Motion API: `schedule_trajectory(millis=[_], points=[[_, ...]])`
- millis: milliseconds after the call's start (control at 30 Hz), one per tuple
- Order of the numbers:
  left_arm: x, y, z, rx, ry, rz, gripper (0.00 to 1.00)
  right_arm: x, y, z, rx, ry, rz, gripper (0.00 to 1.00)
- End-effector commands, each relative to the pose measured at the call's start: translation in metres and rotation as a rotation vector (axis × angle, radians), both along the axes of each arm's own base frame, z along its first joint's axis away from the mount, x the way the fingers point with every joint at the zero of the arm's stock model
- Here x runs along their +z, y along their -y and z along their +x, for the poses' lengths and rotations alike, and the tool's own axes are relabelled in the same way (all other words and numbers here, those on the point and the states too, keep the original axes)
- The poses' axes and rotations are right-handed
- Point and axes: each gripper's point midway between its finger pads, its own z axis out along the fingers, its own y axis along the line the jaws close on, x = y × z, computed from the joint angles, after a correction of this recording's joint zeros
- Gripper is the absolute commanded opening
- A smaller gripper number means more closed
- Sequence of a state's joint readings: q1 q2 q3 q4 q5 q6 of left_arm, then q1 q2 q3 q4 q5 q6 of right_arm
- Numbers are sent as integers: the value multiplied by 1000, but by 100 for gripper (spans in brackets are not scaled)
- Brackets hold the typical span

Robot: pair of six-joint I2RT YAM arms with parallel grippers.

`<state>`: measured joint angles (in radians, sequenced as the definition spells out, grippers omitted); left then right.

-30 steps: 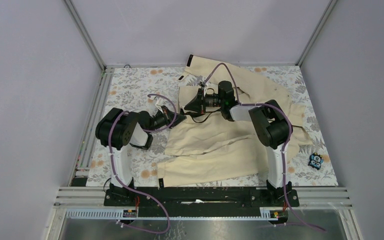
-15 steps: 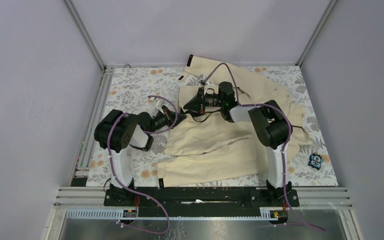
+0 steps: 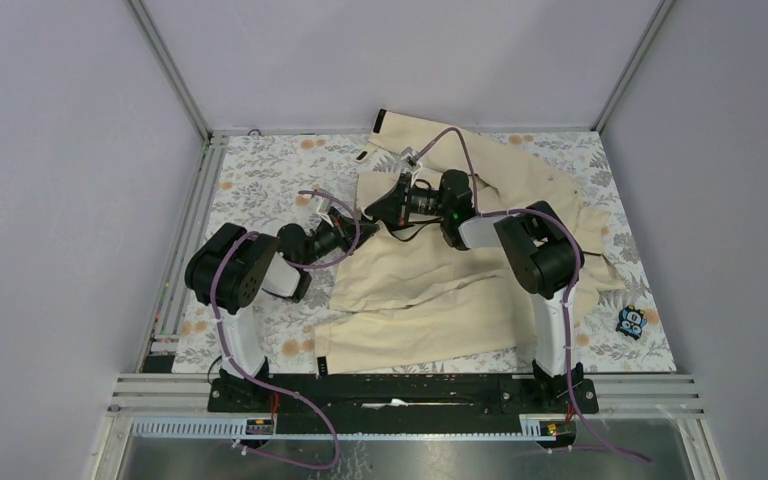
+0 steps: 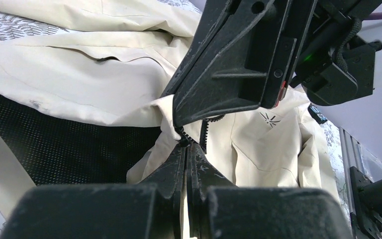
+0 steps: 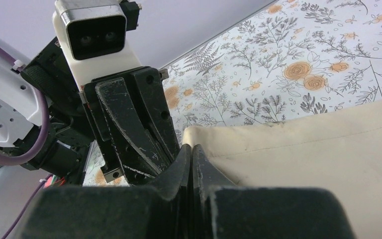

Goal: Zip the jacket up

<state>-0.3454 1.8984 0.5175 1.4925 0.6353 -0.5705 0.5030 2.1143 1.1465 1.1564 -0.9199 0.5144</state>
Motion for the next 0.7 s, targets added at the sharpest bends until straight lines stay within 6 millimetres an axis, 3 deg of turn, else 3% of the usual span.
schedule_trajectory(millis=[0, 333, 667], points=[[41, 3, -2, 3, 162, -49, 0, 36, -25, -17, 65, 121, 50, 0], [22, -27, 12, 100, 17, -89, 0, 39, -23, -18, 75, 129, 61, 0], [24, -26, 10, 90, 5, -101, 6, 37, -25, -15, 76, 116, 67, 0]])
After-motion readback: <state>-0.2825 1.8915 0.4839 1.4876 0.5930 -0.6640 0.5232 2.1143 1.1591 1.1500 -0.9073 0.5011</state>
